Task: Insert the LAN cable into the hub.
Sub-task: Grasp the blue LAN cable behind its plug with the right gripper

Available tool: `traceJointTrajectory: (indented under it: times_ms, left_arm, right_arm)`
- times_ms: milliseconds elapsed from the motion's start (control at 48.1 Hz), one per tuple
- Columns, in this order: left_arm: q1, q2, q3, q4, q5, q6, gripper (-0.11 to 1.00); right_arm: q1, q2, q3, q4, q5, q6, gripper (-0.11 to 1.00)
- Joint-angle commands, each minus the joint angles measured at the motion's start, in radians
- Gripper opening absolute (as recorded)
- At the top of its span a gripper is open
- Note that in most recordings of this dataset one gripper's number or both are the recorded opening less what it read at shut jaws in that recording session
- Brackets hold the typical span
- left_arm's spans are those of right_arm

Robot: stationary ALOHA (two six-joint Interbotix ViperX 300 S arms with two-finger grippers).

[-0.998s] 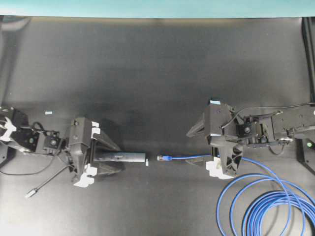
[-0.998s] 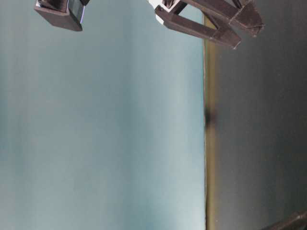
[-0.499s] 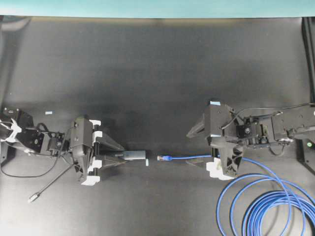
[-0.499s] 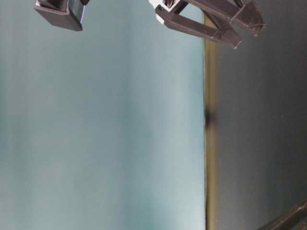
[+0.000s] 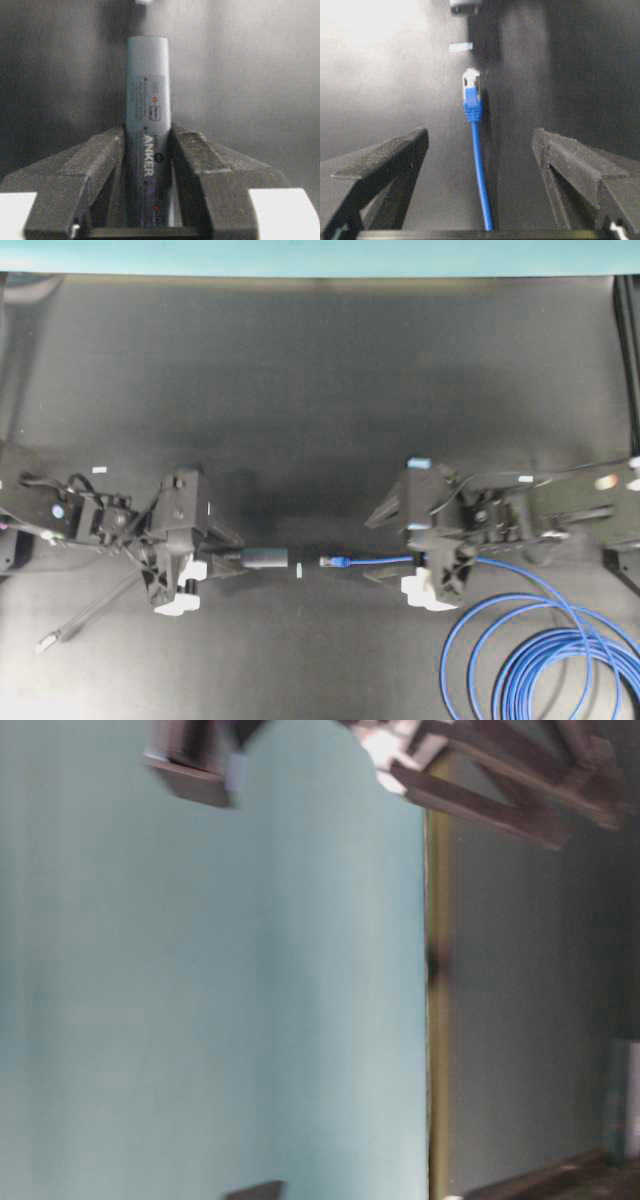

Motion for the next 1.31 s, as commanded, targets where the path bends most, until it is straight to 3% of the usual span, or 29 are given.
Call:
traceJointTrajectory:
  times_ms: [0,249,873,998,1164,1289]
  left_arm:
    - [-0.002,-0.055,-0.031,0.003,0.051,0.0,0.28]
    - [-0.003,-0.13,-0.067,0.003,0.221,0.003,0.28]
    - [-0.006,-0.141,-0.064,0.003,0.244,0.002,0.28]
    - [-0.006,-0.141,-0.063,0.005,0.244,0.002,0.28]
    - [-0.006,-0.141,-0.06,0.003,0.242,0.002,0.28]
    - [-0.005,-0.141,-0.064,0.003,0.252,0.005,0.28]
  right_arm:
    - [0.006,0.046,-0.018,0.003,-0.044,0.003,0.81]
    - [0.003,0.146,-0.057,0.002,-0.103,0.002,0.81]
    - [0.009,0.193,-0.08,0.002,-0.054,0.003,0.69]
    - [0.02,0.193,-0.08,0.003,-0.025,0.0,0.54]
    - [0.044,0.193,-0.08,-0.002,-0.023,0.0,0.14]
    - [0.049,0.178,-0.08,0.005,-0.017,0.009,0.12]
